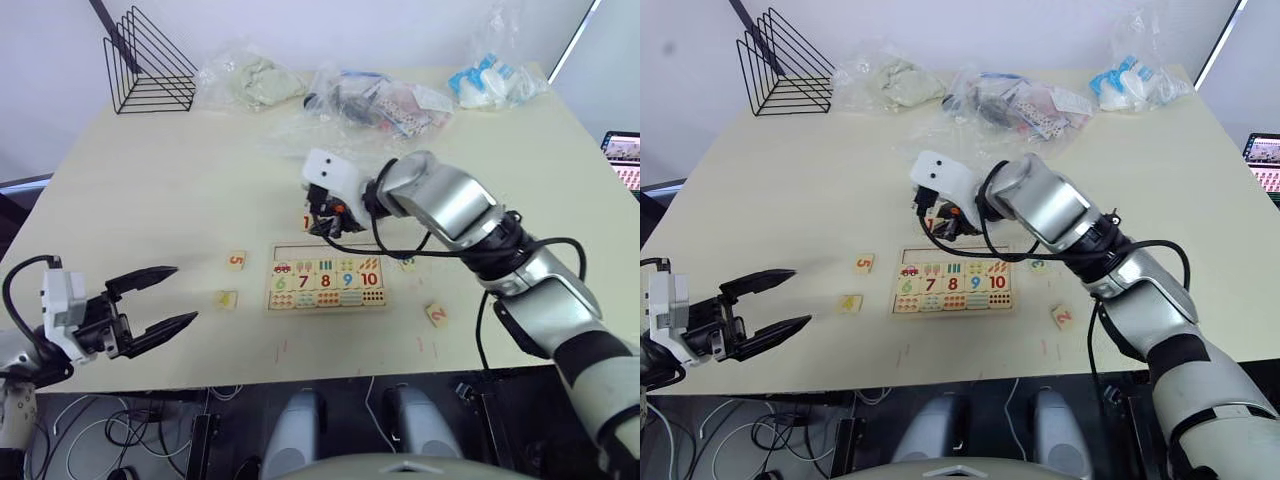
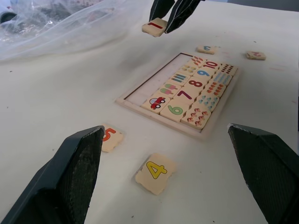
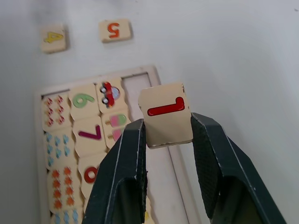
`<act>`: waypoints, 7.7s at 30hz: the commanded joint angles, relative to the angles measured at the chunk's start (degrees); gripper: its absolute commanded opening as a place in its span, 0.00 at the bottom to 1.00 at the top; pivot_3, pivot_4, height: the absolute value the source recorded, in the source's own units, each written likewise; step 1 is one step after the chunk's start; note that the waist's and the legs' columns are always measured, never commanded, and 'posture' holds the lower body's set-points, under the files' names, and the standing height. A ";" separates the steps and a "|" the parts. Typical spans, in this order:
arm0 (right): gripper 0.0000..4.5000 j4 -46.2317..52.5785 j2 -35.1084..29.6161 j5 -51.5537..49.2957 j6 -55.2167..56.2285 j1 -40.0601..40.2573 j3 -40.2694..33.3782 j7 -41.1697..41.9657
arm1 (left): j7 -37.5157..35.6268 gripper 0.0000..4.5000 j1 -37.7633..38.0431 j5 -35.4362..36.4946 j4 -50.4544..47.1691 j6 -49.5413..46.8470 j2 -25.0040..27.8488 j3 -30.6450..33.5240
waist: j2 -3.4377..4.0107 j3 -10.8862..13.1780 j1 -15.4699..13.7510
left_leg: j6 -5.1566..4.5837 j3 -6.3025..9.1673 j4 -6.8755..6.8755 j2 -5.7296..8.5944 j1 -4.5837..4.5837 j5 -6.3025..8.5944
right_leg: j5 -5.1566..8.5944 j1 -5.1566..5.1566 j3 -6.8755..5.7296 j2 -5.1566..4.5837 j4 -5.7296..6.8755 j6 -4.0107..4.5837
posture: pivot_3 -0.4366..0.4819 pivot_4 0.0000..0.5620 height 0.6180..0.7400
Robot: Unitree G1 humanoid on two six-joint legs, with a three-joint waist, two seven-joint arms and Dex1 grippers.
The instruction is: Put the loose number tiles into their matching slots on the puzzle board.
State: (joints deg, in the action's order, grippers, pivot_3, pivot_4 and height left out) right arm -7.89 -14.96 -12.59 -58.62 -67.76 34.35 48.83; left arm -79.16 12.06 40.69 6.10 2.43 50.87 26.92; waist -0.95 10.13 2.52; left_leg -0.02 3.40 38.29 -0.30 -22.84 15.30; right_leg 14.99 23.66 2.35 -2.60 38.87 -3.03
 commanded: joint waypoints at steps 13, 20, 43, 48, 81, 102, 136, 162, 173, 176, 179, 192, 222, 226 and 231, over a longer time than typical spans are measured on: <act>0.18 -20.56 12.93 9.03 9.48 -6.10 3.69 2.51 | 2.72 1.00 -0.25 -1.08 -3.73 -5.26 0.35 4.24 | 0.02 0.01 0.08 | 0.02 -0.01 -0.04 0.05 0.00 0.00 | -0.03 0.05 -0.09 0.00 0.00 0.04 | 0.48 0.27 1.00; 0.18 -26.59 17.12 12.10 13.22 -6.85 2.84 3.16 | 3.25 1.00 -0.30 -1.43 -5.13 -6.45 0.37 4.50 | 0.04 0.02 0.18 | 0.03 -0.01 -0.07 0.05 0.00 0.00 | -0.03 0.08 -0.09 -0.01 0.00 0.05 | 0.48 0.27 1.00; 0.18 -34.98 21.15 17.44 17.58 -6.79 -0.21 6.38 | 2.99 1.00 -1.08 -2.40 -5.33 -7.02 0.02 4.44 | 0.10 0.06 1.33 | 0.08 0.01 -0.19 0.04 0.00 -0.03 | -0.04 0.13 -0.11 -0.02 -0.01 0.07 | 0.48 0.27 1.00; 0.18 -35.79 21.53 18.07 18.37 -6.74 -0.60 6.22 | 2.56 1.00 -1.28 -2.55 -4.85 -6.81 0.04 4.51 | 0.10 0.06 1.45 | 0.09 0.00 -0.23 0.03 0.00 -0.03 | -0.04 0.18 -0.12 -0.03 -0.01 0.08 | 0.48 0.27 1.00; 0.18 -37.37 23.56 20.72 20.73 -5.56 -1.61 8.11 | 0.41 1.00 -1.61 -3.97 -1.50 -4.68 -0.42 4.55 | 0.20 0.12 1.49 | 0.13 0.01 -0.30 0.00 0.00 -0.04 | -0.06 0.25 -0.12 -0.09 -0.02 0.11 | 0.48 0.27 1.00; 0.99 -35.50 21.69 19.66 26.24 -4.56 -5.03 8.79 | -0.07 1.00 -2.48 -4.60 -0.43 -4.15 -0.53 3.98 | 0.18 0.11 1.48 | 0.13 0.01 -0.31 -0.01 0.00 -0.04 | -0.06 0.25 -0.13 -0.11 -0.02 0.11 | 0.48 0.27 1.00; 0.01 -32.06 16.37 20.65 37.99 3.63 -6.22 11.11 | -0.56 1.00 -4.39 -5.47 -0.13 -4.53 -0.64 3.29 | 0.07 0.04 1.46 | 0.14 0.00 -0.31 0.00 0.00 -0.04 | -0.06 0.25 -0.17 -0.13 -0.02 0.11 | 0.48 0.27 1.00; 0.01 -32.61 17.21 22.84 38.34 4.64 -5.28 10.96 | -0.46 1.00 -4.20 -5.64 -0.26 -4.25 -1.13 3.22 | 0.06 0.04 1.47 | 0.14 -0.01 -0.31 0.00 0.00 -0.05 | -0.06 0.25 -0.17 -0.13 -0.01 0.10 | 0.48 0.27 1.00; 0.01 -32.39 17.80 22.85 38.54 4.88 -5.32 11.04 | -0.46 1.00 -3.70 -5.44 -0.48 -4.30 -1.14 3.48 | 0.06 0.04 1.46 | 0.14 0.00 -0.31 0.00 0.00 -0.05 | -0.06 0.25 -0.17 -0.13 -0.01 0.10 | 0.48 0.27 1.00; 0.01 -32.53 17.83 22.95 38.62 4.91 -5.22 11.05 | -0.40 1.00 -3.75 -5.44 -0.50 -4.30 -1.17 3.44 | 0.06 0.04 1.47 | 0.14 0.00 -0.31 0.00 0.00 -0.05 | -0.06 0.25 -0.17 -0.13 -0.02 0.10 | 0.48 0.27 1.00; 0.01 -32.53 17.76 23.01 38.63 4.93 -5.21 11.10 | -0.36 1.00 -3.75 -5.45 -0.54 -4.30 -1.21 3.39 | 0.06 0.04 1.48 | 0.14 0.00 -0.31 0.00 0.00 -0.05 | -0.06 0.25 -0.17 -0.13 -0.02 0.10 | 0.48 0.27 1.00; 0.01 -24.09 15.19 19.73 36.04 6.97 -9.34 10.19 | 0.01 1.00 -3.09 -6.09 0.07 -3.25 -2.04 3.56 | 0.05 0.03 1.44 | 0.14 0.00 -0.31 0.00 0.00 -0.05 | -0.06 0.25 -0.17 -0.14 -0.02 0.10 | 0.48 0.27 1.00; 0.13 22.84 -9.87 -5.06 35.41 50.43 -37.45 4.80 | 2.87 1.00 0.22 -6.66 -0.32 -1.20 -5.59 3.31 | 0.00 0.01 -0.19 | 0.11 -0.05 -0.22 -0.04 0.07 -0.05 | -0.06 0.05 -0.21 -0.16 -0.04 0.08 | 0.48 0.27 1.00; 0.51 25.44 -13.55 -10.08 38.06 60.21 -44.91 6.81 | 2.59 1.00 0.24 -6.70 0.64 -0.52 -5.66 3.45 | 0.00 0.01 -0.44 | 0.11 -0.04 -0.22 -0.04 0.07 -0.04 | -0.06 -0.01 -0.24 -0.15 -0.11 0.08 | 0.48 0.27 1.00; 1.00 26.13 -16.77 -13.12 41.85 68.49 -50.44 8.04 | 2.05 1.00 0.41 -6.67 1.74 0.19 -5.61 3.54 | -0.01 0.01 -0.24 | 0.10 -0.10 -0.10 -0.04 0.14 -0.05 | -0.06 -0.11 -0.22 -0.12 -0.05 0.07 | 0.48 0.27 1.00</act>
State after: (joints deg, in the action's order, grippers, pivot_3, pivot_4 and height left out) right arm 15.80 -31.34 -24.05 -18.47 0.92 -14.29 56.25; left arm -76.75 12.08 33.74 7.97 1.75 45.10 28.81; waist -0.95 10.13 2.28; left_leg 0.08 3.29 38.19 -0.34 -22.66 15.25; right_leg 14.94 23.54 2.14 -2.67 38.83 -2.96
